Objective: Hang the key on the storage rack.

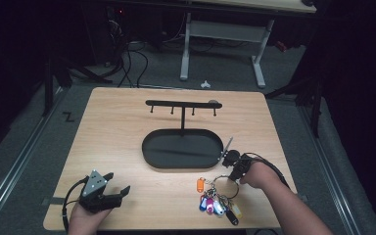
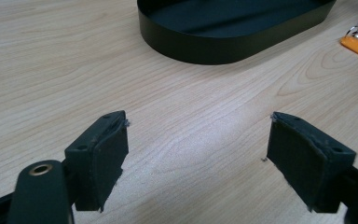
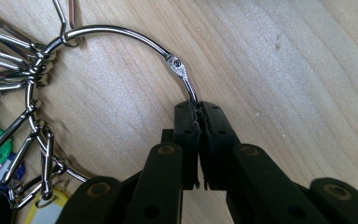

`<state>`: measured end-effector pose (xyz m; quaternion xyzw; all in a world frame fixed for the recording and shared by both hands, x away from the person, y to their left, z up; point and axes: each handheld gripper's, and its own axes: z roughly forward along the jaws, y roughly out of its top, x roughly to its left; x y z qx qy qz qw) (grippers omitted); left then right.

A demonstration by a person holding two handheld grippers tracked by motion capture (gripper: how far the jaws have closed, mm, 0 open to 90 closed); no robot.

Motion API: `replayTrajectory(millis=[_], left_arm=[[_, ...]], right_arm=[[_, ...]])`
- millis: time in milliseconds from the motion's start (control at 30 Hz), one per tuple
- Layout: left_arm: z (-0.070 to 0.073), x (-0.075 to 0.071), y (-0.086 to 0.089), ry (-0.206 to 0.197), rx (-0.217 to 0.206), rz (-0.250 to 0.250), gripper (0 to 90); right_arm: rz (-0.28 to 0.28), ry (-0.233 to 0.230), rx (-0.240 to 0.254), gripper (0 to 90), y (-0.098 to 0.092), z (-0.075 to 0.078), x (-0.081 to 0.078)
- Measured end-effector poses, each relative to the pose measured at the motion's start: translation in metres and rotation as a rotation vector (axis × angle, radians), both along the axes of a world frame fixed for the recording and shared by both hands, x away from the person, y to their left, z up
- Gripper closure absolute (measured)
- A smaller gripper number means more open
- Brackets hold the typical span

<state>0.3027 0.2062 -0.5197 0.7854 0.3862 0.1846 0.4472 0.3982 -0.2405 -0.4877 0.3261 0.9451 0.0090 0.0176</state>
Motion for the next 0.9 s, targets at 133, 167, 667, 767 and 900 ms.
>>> replayTrajectory(millis=[133,167,667,767,900], left_arm=[[-0.001,0.001,0.001,0.005,-0.005,0.003,20.9],[-0.001,0.001,0.000,0.005,-0.006,0.004,20.8],[-0.001,0.002,-0.003,0.008,0.004,-0.004,20.9],[-0.001,0.003,-0.003,0.007,0.001,-0.002,21.0],[-0.001,0.004,-0.002,0.011,0.008,-0.005,21.0]], right_arm=[[0.024,-0.012,-0.025,86.9,0.003,0.004,-0.002],[0.016,-0.012,-0.007,86.9,0.003,0.009,-0.003],[0.023,-0.077,0.048,87.5,0.000,0.070,-0.015],[0.020,-0.100,0.045,87.6,0.001,0.084,-0.016],[0.023,-0.130,0.036,87.8,0.002,0.097,-0.017]])
